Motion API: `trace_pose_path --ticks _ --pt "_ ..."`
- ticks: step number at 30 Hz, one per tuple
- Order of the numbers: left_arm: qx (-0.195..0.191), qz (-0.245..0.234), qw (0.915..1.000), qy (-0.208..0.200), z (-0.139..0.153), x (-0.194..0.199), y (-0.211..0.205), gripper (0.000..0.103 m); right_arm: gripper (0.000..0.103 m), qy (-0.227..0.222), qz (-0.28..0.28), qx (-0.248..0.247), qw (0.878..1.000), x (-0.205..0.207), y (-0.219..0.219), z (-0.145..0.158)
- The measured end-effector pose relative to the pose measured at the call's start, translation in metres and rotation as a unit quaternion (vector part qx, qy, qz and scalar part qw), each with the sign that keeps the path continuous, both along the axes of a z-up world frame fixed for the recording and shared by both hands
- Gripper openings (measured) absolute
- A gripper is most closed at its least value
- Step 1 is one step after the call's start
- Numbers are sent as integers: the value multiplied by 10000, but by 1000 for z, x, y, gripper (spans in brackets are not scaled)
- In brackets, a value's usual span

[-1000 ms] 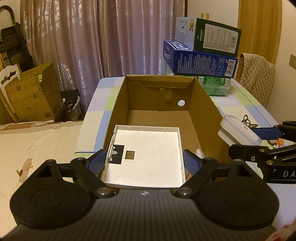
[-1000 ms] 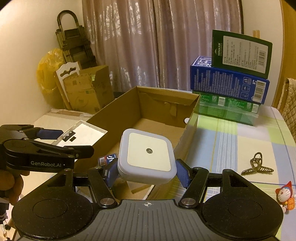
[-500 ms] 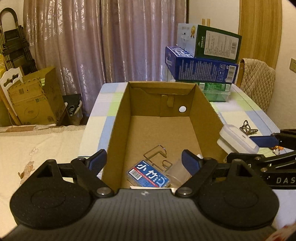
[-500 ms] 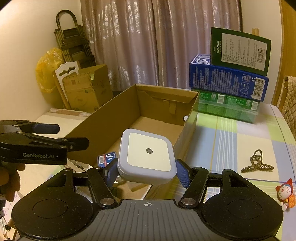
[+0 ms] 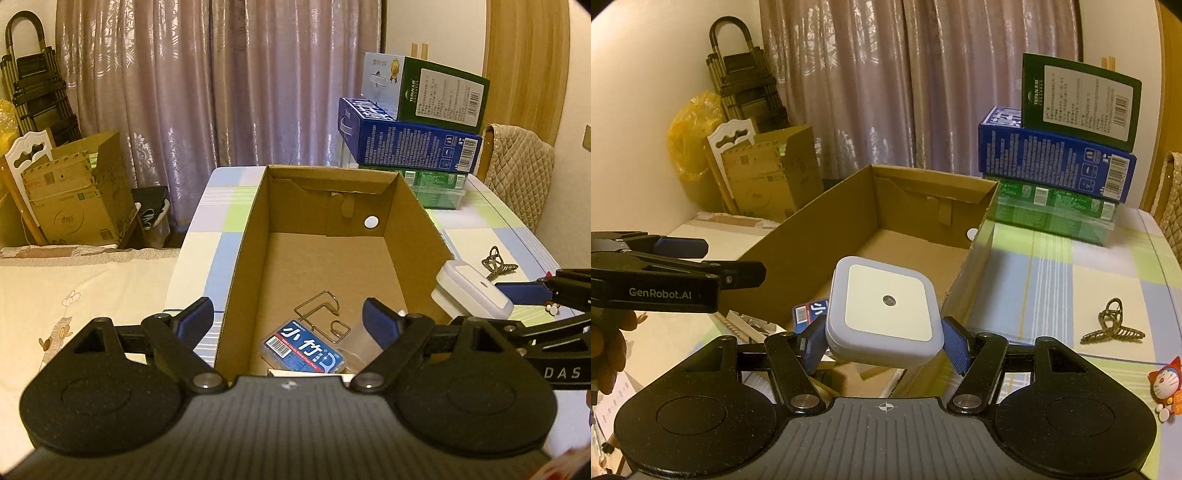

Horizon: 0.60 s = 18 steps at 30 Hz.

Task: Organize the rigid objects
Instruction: 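Carry the night light and white plate into the cardboard box and open both tools, then move both tools back over the table toward the claw clip and figurine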

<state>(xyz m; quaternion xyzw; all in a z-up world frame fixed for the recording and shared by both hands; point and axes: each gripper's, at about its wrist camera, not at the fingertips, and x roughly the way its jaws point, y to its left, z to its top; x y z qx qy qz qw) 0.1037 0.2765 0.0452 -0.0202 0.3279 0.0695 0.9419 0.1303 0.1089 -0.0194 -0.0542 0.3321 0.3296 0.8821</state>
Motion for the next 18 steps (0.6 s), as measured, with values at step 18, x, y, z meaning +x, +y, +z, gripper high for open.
trace_pose_path --ticks 18 --pt "-85 43 9999 -85 5 -7 -1 85 63 -276 14 181 9995 -9 -10 11"
